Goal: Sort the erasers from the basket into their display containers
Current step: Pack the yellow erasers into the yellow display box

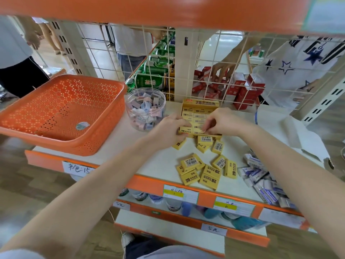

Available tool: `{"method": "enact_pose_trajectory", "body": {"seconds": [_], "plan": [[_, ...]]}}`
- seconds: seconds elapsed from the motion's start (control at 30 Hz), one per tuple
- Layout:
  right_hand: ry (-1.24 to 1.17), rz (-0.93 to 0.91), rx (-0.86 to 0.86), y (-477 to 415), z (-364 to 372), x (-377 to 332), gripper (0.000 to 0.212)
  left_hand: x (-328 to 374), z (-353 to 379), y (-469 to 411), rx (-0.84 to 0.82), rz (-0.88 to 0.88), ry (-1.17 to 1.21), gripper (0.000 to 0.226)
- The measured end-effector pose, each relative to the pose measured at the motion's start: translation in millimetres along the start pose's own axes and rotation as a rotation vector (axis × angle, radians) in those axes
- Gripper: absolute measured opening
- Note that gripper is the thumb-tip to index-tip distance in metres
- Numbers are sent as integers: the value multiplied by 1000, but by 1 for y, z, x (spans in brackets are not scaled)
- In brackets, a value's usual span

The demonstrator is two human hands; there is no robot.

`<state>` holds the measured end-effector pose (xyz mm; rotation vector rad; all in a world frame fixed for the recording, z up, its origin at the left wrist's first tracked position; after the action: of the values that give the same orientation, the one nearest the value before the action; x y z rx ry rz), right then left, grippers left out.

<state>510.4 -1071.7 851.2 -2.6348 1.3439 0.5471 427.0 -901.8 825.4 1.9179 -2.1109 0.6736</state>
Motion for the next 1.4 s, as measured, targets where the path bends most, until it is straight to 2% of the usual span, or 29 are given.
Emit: {"method": "enact_pose_trajectory", "body": {"seconds": [0.17,0.33,0.43,0.53,0.63,0.77,1.0,1.1,1.2,1.3,1.4], "plan": [[-40,-14,98,3,10,-6,7,-4,0,-1,36,-26,-7,34],[-44,-25,87,6,7,-4,10,0,-1,1,-10,-31,-18,32],[-76,-34,109,12,-3,-5,14,3,-8,8,22,-32,11,36],[-48,-97,12,22,-11,-8,16,1,-15,18,83,-62,46,35],[2,-165,-107,31,-6,-13,22,-6,-14,28,28,-136,54,39],[65,-251,-49,37,4,-20,27,-6,-3,35,-14,-187,72,47],[25,-314,51,45,8,-22,21,2,-2,37,10,-119,108,36],[-81,-271,165,52,8,-28,33,8,-7,42,150,5,166,30],[-288,-209,227,54,10,-35,38,16,-14,42,311,54,210,30],[-583,-110,259,55,10,-36,35,25,-15,38,378,67,257,33],[-597,-53,324,56,8,-29,33,30,-13,33,407,97,297,35]]}}
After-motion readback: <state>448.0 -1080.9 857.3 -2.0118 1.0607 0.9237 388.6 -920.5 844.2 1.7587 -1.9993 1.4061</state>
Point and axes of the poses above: each hand's wrist, its own y-axis away from the middle knuckle, its own z-axis out of the palm, x = y × z, the point moved 2 cm from there along -y, towards the middle knuckle, and after that the axes turned 10 degrees about x, right-handed, at the moved point
